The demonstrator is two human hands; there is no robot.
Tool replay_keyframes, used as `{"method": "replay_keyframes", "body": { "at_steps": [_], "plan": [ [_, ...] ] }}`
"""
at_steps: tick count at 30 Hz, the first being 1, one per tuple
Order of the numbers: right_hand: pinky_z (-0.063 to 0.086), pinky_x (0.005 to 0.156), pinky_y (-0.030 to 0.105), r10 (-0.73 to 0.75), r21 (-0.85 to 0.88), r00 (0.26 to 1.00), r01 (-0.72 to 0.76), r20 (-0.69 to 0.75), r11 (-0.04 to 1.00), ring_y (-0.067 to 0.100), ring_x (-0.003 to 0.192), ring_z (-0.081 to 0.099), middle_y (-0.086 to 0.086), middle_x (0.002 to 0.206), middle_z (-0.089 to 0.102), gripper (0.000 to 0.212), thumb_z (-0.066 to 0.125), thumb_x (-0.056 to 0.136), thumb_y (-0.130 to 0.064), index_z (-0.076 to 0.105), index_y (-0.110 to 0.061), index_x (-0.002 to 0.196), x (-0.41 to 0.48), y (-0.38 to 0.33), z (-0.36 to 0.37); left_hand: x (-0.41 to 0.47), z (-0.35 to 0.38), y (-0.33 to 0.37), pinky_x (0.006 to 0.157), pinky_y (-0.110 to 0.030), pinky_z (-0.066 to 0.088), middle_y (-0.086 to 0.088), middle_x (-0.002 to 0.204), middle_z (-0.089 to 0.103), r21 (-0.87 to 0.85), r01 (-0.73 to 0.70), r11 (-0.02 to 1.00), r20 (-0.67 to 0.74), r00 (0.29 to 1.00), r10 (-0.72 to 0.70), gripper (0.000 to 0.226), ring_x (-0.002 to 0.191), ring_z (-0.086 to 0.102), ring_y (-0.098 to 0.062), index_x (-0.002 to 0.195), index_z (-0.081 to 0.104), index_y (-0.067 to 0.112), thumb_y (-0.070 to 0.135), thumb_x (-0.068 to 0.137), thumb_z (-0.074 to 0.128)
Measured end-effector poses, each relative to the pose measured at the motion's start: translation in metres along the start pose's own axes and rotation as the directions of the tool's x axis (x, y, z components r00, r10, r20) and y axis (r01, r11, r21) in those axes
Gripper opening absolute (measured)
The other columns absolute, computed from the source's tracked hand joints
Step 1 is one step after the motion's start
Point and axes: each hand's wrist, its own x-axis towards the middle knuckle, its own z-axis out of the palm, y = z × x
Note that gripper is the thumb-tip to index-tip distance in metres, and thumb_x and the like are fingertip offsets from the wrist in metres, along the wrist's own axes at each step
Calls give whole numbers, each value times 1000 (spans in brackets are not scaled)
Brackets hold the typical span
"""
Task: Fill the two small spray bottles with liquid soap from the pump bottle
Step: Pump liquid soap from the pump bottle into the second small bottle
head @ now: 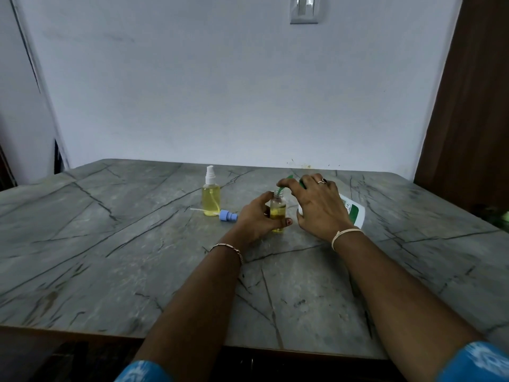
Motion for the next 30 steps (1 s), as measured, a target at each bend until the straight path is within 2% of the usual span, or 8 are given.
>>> {"method": "replay_keyframes", "body": {
  "at_steps": [3,6,10,16,19,23,27,30],
  "plan": [
    [40,89,44,-8,-16,1000,8,-6,1000,29,110,49,6,110,56,70,67,76,-22,33,-35,136,-1,1,1,-1,0,1,94,-44,52,-3,108,71,-19,7,1000,-5,1000,-7,104,97,68,-20,133,46,22,69,44,74],
    [40,88,44,-28,-43,1000,29,3,999,29,109,49,7,109,56,75,64,77,-21,27,-38,140,-2,3,3,-5,-1,5,98,-43,49,-5,115,69,-16,7,1000,5,1000,-6,101,103,66,-20,137,42,19,59,53,80],
    [41,88,44,-37,-50,999,37,2,998,30,107,50,8,108,56,77,64,77,-21,26,-39,142,-3,4,3,0,1,0,96,-44,51,-3,113,69,-35,1,999,-12,1000,-2,106,102,67,-19,133,45,21,69,44,75],
    [39,93,45,-6,1,1000,6,4,1000,29,112,48,6,113,56,69,67,77,-21,34,-36,136,1,1,3,-6,-2,6,92,-44,53,-4,104,71,13,-2,1000,-2,1000,2,74,95,68,-21,125,50,25,49,62,82],
    [39,93,45,-5,5,1000,5,3,1000,30,113,48,7,114,55,69,68,77,-21,35,-34,136,1,0,3,-8,-2,8,94,-43,52,-4,109,70,11,-8,1000,-9,1000,8,75,98,67,-21,129,48,24,45,66,82],
    [41,89,44,-29,-41,1000,29,1,999,30,110,49,8,111,56,75,65,77,-22,29,-37,142,-1,4,4,-9,-3,12,102,-30,43,-7,126,63,24,-1,1000,-34,999,2,88,116,59,-22,146,32,16,36,75,79],
    [43,82,42,-55,-57,998,54,-7,997,30,103,51,9,103,56,89,65,76,-19,17,-42,147,-3,5,2,-10,-3,13,103,-29,40,-8,134,57,28,17,999,-19,1000,-16,92,121,56,-22,148,27,14,35,75,79],
    [42,84,43,-49,-44,999,49,3,998,31,106,50,9,105,55,85,64,76,-20,20,-41,146,-3,5,2,-11,-4,14,104,-30,40,-8,135,56,32,19,999,-20,1000,-19,92,122,55,-23,148,27,13,34,75,79]
  ]
}}
